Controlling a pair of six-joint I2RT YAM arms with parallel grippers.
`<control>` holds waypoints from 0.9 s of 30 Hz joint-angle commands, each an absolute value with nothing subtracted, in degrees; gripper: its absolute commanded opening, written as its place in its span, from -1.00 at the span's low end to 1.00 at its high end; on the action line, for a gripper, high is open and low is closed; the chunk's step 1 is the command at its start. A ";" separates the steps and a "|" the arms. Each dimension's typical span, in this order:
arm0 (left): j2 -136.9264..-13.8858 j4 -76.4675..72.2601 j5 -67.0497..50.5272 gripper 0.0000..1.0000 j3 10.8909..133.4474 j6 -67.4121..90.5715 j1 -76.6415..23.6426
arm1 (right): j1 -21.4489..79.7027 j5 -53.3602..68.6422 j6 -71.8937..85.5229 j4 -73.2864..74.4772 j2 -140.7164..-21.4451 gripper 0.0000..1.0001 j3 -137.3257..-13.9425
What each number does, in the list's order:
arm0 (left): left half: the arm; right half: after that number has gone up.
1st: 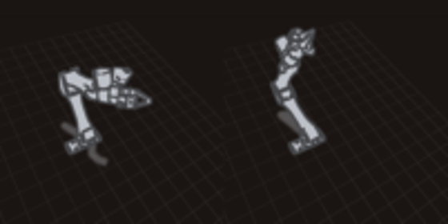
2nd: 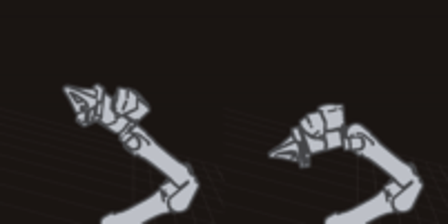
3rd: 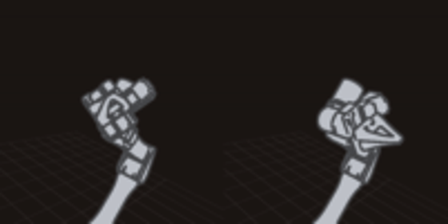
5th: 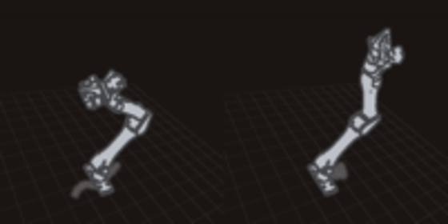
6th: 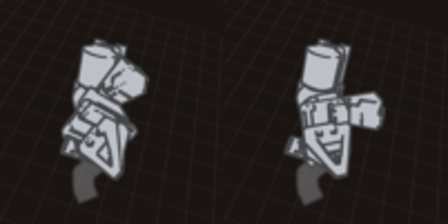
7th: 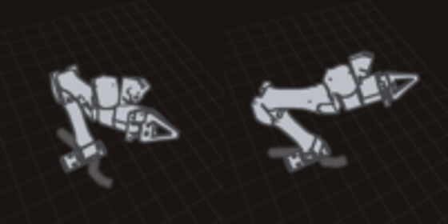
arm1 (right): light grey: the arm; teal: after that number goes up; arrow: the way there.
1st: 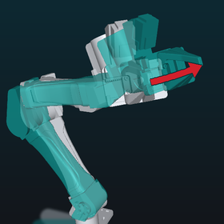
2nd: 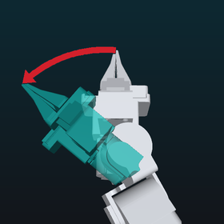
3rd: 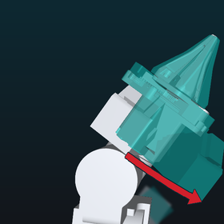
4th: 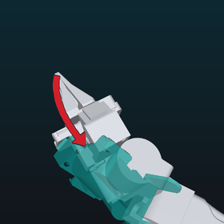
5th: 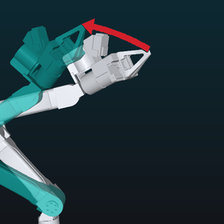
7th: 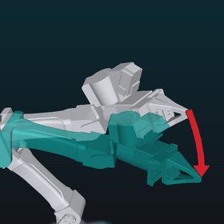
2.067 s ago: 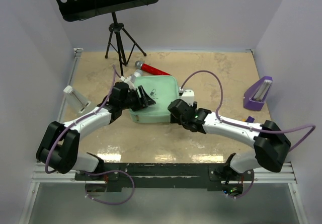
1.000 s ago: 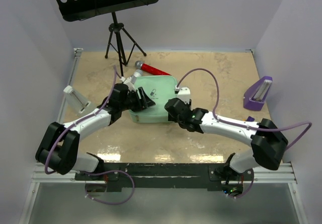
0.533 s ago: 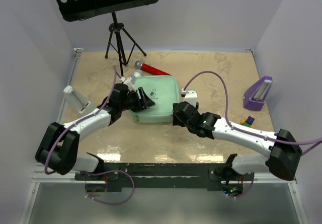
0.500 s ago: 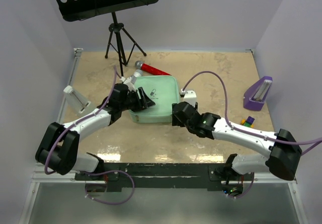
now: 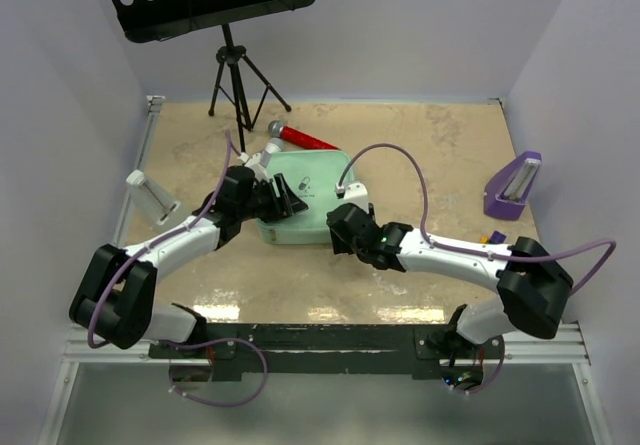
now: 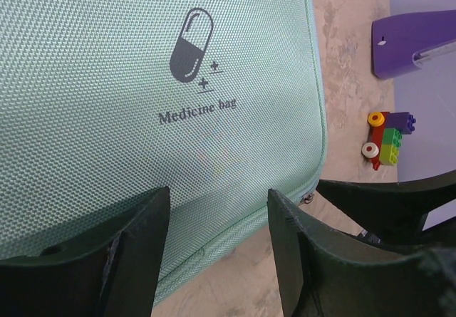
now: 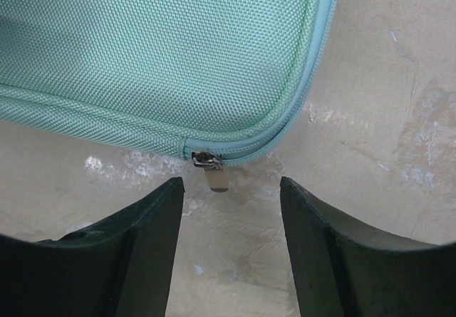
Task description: Organize the medicine kit
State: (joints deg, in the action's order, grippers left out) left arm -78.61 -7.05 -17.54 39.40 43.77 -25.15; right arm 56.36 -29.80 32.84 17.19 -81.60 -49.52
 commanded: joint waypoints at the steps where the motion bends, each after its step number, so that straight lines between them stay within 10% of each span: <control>1: -78.05 -0.09 -15.47 0.24 37.71 41.05 -24.61 | 56.51 -30.32 29.80 13.27 -83.75 0.18 -52.56; 12: -77.52 2.37 -15.29 0.24 37.79 40.25 -24.43 | 55.72 -31.64 27.60 12.40 -85.34 0.08 -52.56; 27: -76.46 4.13 -14.85 0.23 37.53 39.55 -23.38 | 52.82 -26.63 26.02 10.19 -84.55 -0.57 -50.71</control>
State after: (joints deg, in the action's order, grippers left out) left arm -76.53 -2.98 -17.52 39.40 42.17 -24.12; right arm 53.49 -26.76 26.96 13.10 -85.86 -50.54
